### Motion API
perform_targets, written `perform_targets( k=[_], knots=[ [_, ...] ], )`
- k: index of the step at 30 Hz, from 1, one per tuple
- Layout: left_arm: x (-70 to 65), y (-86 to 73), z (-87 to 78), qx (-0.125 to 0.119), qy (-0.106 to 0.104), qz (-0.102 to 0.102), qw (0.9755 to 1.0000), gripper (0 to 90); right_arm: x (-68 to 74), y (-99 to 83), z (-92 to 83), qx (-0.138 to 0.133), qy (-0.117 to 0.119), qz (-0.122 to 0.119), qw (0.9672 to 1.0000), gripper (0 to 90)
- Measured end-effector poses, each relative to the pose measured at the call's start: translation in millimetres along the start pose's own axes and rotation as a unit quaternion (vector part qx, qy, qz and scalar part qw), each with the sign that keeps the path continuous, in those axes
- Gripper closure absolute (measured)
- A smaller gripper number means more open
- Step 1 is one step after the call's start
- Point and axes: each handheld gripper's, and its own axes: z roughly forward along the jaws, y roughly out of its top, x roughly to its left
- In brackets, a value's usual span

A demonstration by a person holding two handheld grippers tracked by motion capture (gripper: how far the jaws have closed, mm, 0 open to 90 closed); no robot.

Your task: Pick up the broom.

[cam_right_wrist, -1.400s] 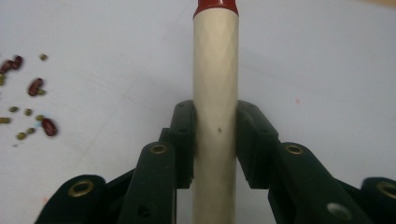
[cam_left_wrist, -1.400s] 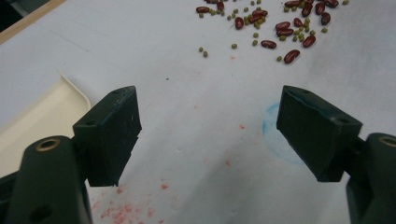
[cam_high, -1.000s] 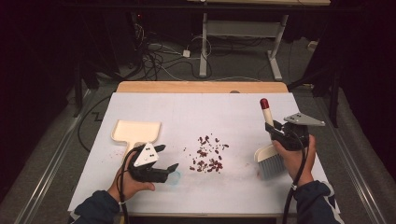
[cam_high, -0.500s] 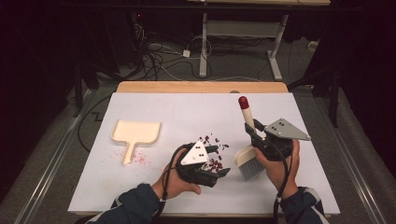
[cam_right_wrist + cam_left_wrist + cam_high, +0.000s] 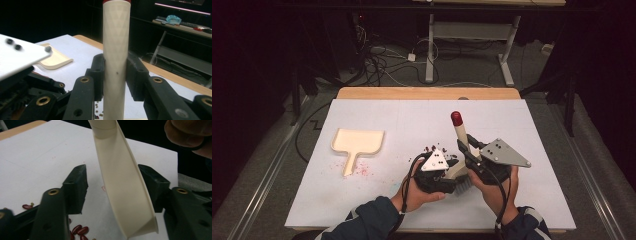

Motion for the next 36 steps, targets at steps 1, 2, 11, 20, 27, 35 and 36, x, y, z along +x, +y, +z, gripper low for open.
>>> perform_targets(
  k=[1, 2, 11, 20, 27, 35, 36],
  knots=[
    [0.6, -0.5, -0.5, -0.001, -0.002, 0.002, 1.0, 49.1, 0.8, 0.3, -0.2, 0.001, 0.003, -0.003, 1.0, 70.3],
    [0.6, -0.5, -0.5, -0.001, -0.002, 0.002, 1.0, 53.6, 2.0, 0.2, -1.1, -0.002, 0.003, -0.001, 1.0, 70.2],
    [11.4, 1.1, -13.4, 0.019, 0.004, 0.026, 0.9995, 64.8, -6.5, 3.2, -8.8, -0.01, 0.052, 0.002, 0.9986, 68.3],
    [25.8, -0.8, -42.7, 0.055, -0.016, 0.078, 0.9953, 66.0, -20.0, 1.1, -16.0, 0.037, 0.176, -0.107, 0.978, 47.1],
    [25.1, -12.9, -59.2, 0.085, -0.049, 0.107, 0.9894, 66.0, -18.9, -23.5, -2.4, 0.112, 0.244, -0.153, 0.951, 39.0],
    [22.5, -22.7, -58.2, 0.118, -0.086, 0.126, 0.9813, 66.0, -2.8, -39.9, 16.0, 0.161, 0.283, -0.185, 0.9273, 39.1],
    [20.2, -22.4, -58.4, 0.119, -0.086, 0.133, 0.9803, 66.0, -1.8, -42.1, 18.0, 0.169, 0.283, -0.19, 0.925, 39.5]
  ],
)
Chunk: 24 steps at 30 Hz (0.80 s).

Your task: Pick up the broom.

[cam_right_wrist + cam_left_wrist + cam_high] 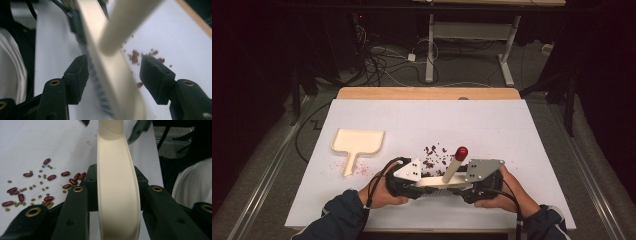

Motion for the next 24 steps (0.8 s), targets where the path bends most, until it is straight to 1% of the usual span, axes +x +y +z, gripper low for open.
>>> perform_targets(
  k=[1, 3, 4, 5, 6, 8, 10, 11, 13, 15, 16, 17, 18, 19, 20, 21, 22, 23, 24],
  knots=[
    [-1.5, 0.8, 0.0, 0.0, -0.005, 0.005, 1.0, 66.0, -0.9, -1.3, 2.9, 0.001, 0.007, -0.004, 1.0, 40.0],
    [-3.0, 1.2, 0.3, -0.004, -0.019, 0.01, 0.9998, 66.0, -0.2, -3.4, 7.5, -0.004, 0.041, -0.005, 0.9991, 45.8],
    [-3.7, 1.5, 0.7, -0.003, -0.024, 0.012, 0.9996, 65.9, 1.3, -3.8, 9.2, -0.007, 0.053, -0.01, 0.9985, 49.6],
    [-4.1, 1.5, 1.3, -0.002, -0.029, 0.016, 0.9995, 65.9, 2.2, -4.0, 11.0, -0.01, 0.068, -0.01, 0.9976, 56.9],
    [-3.9, 0.7, 2.0, -0.003, -0.032, 0.016, 0.9994, 65.9, 2.7, -4.0, 12.9, -0.017, 0.083, -0.01, 0.9964, 58.2],
    [-3.1, 0.1, 1.8, -0.005, -0.034, 0.014, 0.9993, 64.7, 3.2, -3.9, 14.3, -0.019, 0.087, -0.009, 0.996, 61.6],
    [-1.3, -0.9, 0.5, -0.015, -0.032, 0.007, 0.9994, 60.5, 1.7, -4.3, 14.2, -0.028, 0.104, 0.002, 0.9942, 66.0],
    [-0.3, -1.0, -0.8, -0.02, -0.032, 0.005, 0.9993, 60.5, 1.7, -4.3, 14.2, -0.028, 0.104, 0.002, 0.9942, 66.0],
    [0.6, -1.0, -3.0, -0.025, -0.032, 0.005, 0.9992, 57.9, 3.9, -2.2, 14.0, -0.032, 0.098, -0.005, 0.9947, 67.3],
    [0.3, -0.8, -5.1, -0.028, -0.017, 0.004, 0.9994, 56.6, 4.0, -1.1, 13.8, -0.031, 0.094, -0.007, 0.9951, 67.3],
    [0.7, -0.8, -6.8, -0.03, -0.006, 0.003, 0.9995, 48.7, 3.2, 0.2, 13.4, -0.026, 0.086, -0.008, 0.9959, 67.4],
    [1.5, -1.2, -9.3, -0.033, 0.004, 0.0, 0.9995, 47.3, 2.2, 0.5, 13.0, -0.027, 0.082, -0.01, 0.9962, 67.4],
    [2.5, -2.1, -12.6, -0.038, 0.01, -0.005, 0.9992, 45.6, 1.1, 0.6, 12.1, -0.028, 0.078, -0.008, 0.9965, 67.4],
    [3.4, -4.2, -20.0, -0.039, 0.04, -0.005, 0.9985, 41.5, -0.5, 0.8, 11.1, -0.031, 0.076, -0.002, 0.9967, 67.3],
    [3.4, -4.2, -20.0, -0.039, 0.04, -0.005, 0.9985, 38.0, -0.5, 0.8, 11.1, -0.031, 0.076, -0.002, 0.9967, 67.3],
    [3.7, -6.6, -24.9, -0.044, 0.056, -0.014, 0.9973, 35.8, -6.0, 1.0, 8.2, -0.037, 0.064, 0.013, 0.9971, 67.3],
    [4.1, -8.2, -28.2, -0.045, 0.069, -0.014, 0.9965, 32.1, -7.8, 1.0, 7.3, -0.041, 0.059, 0.018, 0.9973, 67.3],
    [3.7, -10.5, -32.0, -0.046, 0.089, -0.019, 0.9948, 32.1, -7.8, 1.0, 7.3, -0.041, 0.059, 0.018, 0.9973, 67.3],
    [3.5, -13.0, -36.0, -0.047, 0.11, -0.022, 0.9926, 28.5, -10.1, 1.0, 5.4, -0.044, 0.052, 0.025, 0.9974, 67.4]
  ],
)
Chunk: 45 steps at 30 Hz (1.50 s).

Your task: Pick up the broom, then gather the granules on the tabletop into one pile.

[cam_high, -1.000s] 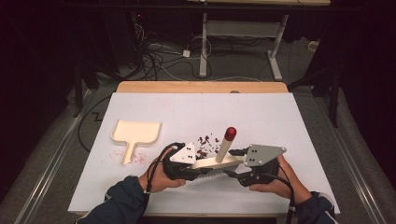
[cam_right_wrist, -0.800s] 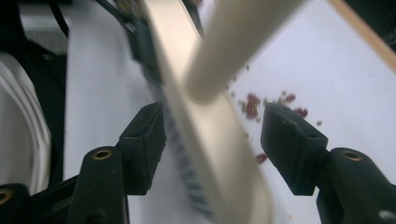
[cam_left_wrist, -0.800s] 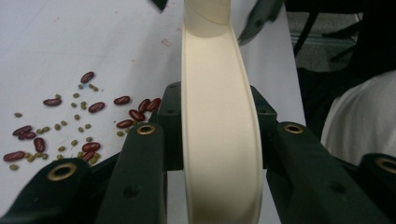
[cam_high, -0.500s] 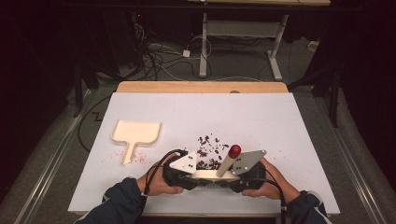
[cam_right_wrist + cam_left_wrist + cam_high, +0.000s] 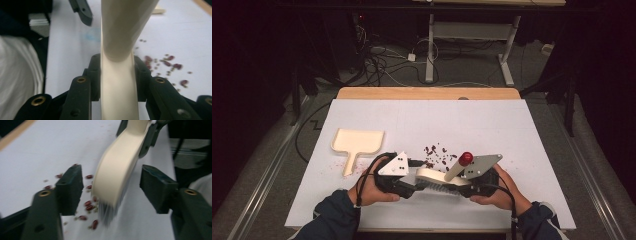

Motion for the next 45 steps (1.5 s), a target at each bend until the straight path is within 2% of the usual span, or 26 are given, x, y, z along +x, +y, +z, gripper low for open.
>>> perform_targets(
  k=[2, 3, 4, 5, 6, 7, 8, 11, 14, 15, 17, 18, 19, 20, 23, 24, 26, 29, 35, 36, 37, 39, 40, 41, 43, 45],
  knots=[
    [1.7, -5.7, -8.7, -0.005, 0.031, -0.005, 0.9995, 24.2, -6.0, -0.9, -7.5, -0.012, -0.015, 0.019, 0.9996, 67.3],
    [3.7, -12.8, -17.0, -0.009, 0.06, -0.012, 0.9981, 22.7, -7.4, -1.5, -10.1, -0.014, -0.021, 0.024, 0.9994, 67.3],
    [3.7, -12.8, -17.0, -0.009, 0.06, -0.012, 0.9981, 21.1, -7.4, -1.5, -10.1, -0.014, -0.021, 0.024, 0.9994, 67.3],
    [5.0, -16.7, -20.8, -0.01, 0.07, -0.017, 0.9973, 20.9, -10.7, -2.1, -15.0, -0.015, -0.043, 0.035, 0.9983, 67.3],
    [6.8, -25.2, -27.9, -0.008, 0.095, -0.023, 0.9952, 20.9, -12.4, -2.4, -17.2, -0.017, -0.05, 0.039, 0.9978, 67.3],
    [6.8, -25.2, -27.9, -0.008, 0.095, -0.023, 0.9952, 20.8, -12.4, -2.4, -17.2, -0.017, -0.05, 0.039, 0.9978, 67.3],
    [7.4, -29.5, -31.0, -0.008, 0.107, -0.028, 0.9938, 20.8, -15.4, -2.9, -21.9, -0.02, -0.069, 0.047, 0.9963, 67.4],
    [9.5, -42.6, -41.2, 0.001, 0.136, -0.032, 0.9901, 20.8, -18.3, -1.9, -27.3, -0.016, -0.095, 0.046, 0.9943, 67.4],
    [11.9, -56.7, -49.4, 0.011, 0.152, -0.046, 0.9872, 21.2, -21.0, -1.6, -30.6, -0.012, -0.113, 0.047, 0.9925, 67.3],
    [12.5, -62.2, -52.2, 0.017, 0.165, -0.048, 0.985, 21.2, -22.7, -2.2, -32.5, -0.011, -0.122, 0.046, 0.9914, 67.3],
    [13.0, -69.9, -56.5, 0.023, 0.174, -0.053, 0.983, 21.2, -27.9, -3.6, -36.7, -0.007, -0.149, 0.05, 0.9875, 67.4],
    [12.7, -74.5, -58.5, 0.028, 0.176, -0.061, 0.982, 21.2, -27.9, -3.6, -36.7, -0.007, -0.149, 0.05, 0.9875, 67.4],
    [12.3, -79.9, -61.1, 0.031, 0.18, -0.068, 0.9808, 20.8, -32.5, -5.0, -39.3, -0.002, -0.172, 0.051, 0.9838, 67.4],
    [11.6, -83.1, -62.5, 0.032, 0.183, -0.071, 0.98, 20.8, -32.5, -5.0, -39.3, -0.002, -0.172, 0.051, 0.9838, 67.4],
    [8.0, -99.2, -70.7, 0.048, 0.198, -0.086, 0.9752, 20.2, -44.3, -6.3, -39.8, 0.006, -0.204, 0.055, 0.9774, 67.4],
    [7.7, -102.3, -73.0, 0.05, 0.199, -0.091, 0.9744, 20.0, -48.0, -6.6, -38.9, 0.008, -0.212, 0.054, 0.9757, 67.4],
    [7.5, -105.7, -74.4, 0.047, 0.201, -0.1, 0.9733, 19.5, -51.8, -7.0, -37.1, 0.012, -0.215, 0.054, 0.9751, 67.4],
    [8.3, -112.1, -75.9, 0.055, 0.206, -0.107, 0.9711, 19.5, -68.4, -7.3, -21.2, 0.037, -0.234, 0.051, 0.9703, 67.4],
    [6.9, -113.1, -73.2, 0.06, 0.206, -0.103, 0.9711, 19.4, -97.8, -5.6, 16.7, 0.067, -0.253, 0.038, 0.9644, 67.4],
    [7.2, -113.4, -72.4, 0.062, 0.206, -0.104, 0.9711, 19.4, -97.8, -5.6, 16.7, 0.067, -0.253, 0.038, 0.9644, 67.4],
    [7.5, -113.5, -71.7, 0.064, 0.206, -0.103, 0.971, 19.4, -104.9, -4.2, 32.0, 0.087, -0.258, 0.029, 0.9617, 67.4],
    [8.1, -113.3, -70.1, 0.067, 0.202, -0.103, 0.9716, 19.3, -109.6, -2.4, 45.5, 0.101, -0.268, 0.014, 0.958, 67.4],
    [8.0, -113.0, -69.3, 0.068, 0.202, -0.102, 0.9717, 19.3, -109.6, -2.4, 45.5, 0.101, -0.268, 0.014, 0.958, 67.4],
    [7.6, -113.0, -68.5, 0.07, 0.2, -0.1, 0.9721, 19.4, -111.1, -1.0, 58.1, 0.108, -0.265, 0.004, 0.9581, 67.4],
    [7.0, -113.9, -67.4, 0.075, 0.197, -0.099, 0.9725, 19.4, -108.6, 0.5, 65.8, 0.106, -0.258, 0.001, 0.9605, 67.4],
    [6.1, -115.1, -66.8, 0.08, 0.196, -0.099, 0.9724, 19.4, -105.2, 2.1, 69.7, 0.11, -0.258, -0.005, 0.9599, 67.5]
  ],
)
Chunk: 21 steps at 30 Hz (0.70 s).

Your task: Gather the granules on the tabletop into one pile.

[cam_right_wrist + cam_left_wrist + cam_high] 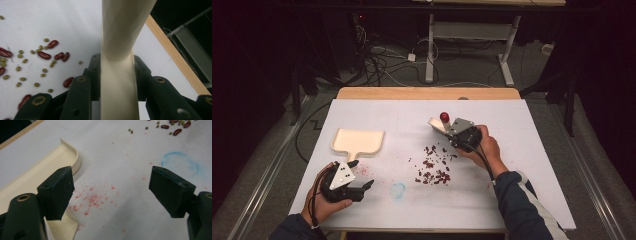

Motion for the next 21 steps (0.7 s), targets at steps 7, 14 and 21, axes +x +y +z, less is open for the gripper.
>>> perform_targets(
  k=[7, 14, 21],
  knots=[
    [-0.5, -0.2, -0.9, -0.001, 0.001, 0.004, 1.0, 19.4, 30.4, 4.7, -0.1, -0.009, 0.029, -0.05, 0.9983, 67.3],
    [-1.5, 0.3, -0.1, 0.002, -0.004, 0.004, 1.0, 19.4, 53.7, 3.6, -15.5, -0.045, 0.073, -0.083, 0.9929, 67.1],
    [-3.1, 0.7, 0.5, 0.006, -0.009, 0.008, 0.9999, 19.4, 73.1, 1.0, -35.3, -0.064, 0.097, -0.106, 0.9876, 67.1]
  ],
)
